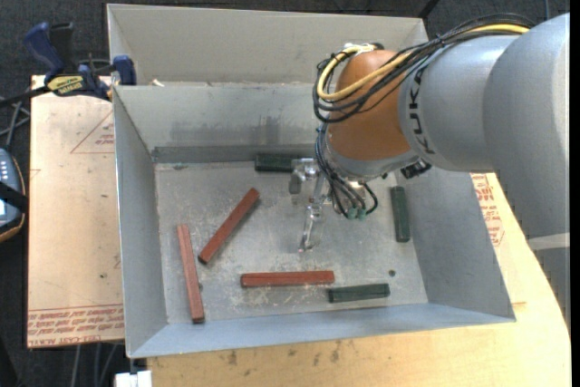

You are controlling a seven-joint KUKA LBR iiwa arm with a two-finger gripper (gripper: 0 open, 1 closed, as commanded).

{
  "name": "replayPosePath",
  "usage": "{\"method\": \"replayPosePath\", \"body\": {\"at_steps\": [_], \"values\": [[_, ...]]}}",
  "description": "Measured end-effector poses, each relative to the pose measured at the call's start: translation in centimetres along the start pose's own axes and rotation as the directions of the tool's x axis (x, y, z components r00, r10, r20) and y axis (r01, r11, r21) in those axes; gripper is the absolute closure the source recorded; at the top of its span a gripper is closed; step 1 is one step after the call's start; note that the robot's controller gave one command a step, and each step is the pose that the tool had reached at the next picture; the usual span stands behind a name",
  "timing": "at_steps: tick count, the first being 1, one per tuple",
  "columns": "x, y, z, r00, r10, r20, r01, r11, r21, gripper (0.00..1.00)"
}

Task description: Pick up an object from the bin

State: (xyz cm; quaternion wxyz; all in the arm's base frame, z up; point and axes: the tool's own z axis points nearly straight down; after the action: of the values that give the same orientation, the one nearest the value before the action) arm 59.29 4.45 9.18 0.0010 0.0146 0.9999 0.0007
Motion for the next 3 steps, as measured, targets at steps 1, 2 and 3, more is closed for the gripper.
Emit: {"method": "replayPosePath", "body": {"at_steps": [1, 2, 3], "values": [[-0.2, 2.0, -0.4, 0.960, -0.280, 0.001, 0.280, 0.960, 0.001, 0.00], [-4.1, 3.7, 1.1, 0.992, -0.124, 0.003, 0.124, 0.992, -0.001, 0.00], [-1.5, 6.0, 0.6, 0.989, -0.147, -0.001, 0.147, 0.989, 0.001, 0.00]]}}
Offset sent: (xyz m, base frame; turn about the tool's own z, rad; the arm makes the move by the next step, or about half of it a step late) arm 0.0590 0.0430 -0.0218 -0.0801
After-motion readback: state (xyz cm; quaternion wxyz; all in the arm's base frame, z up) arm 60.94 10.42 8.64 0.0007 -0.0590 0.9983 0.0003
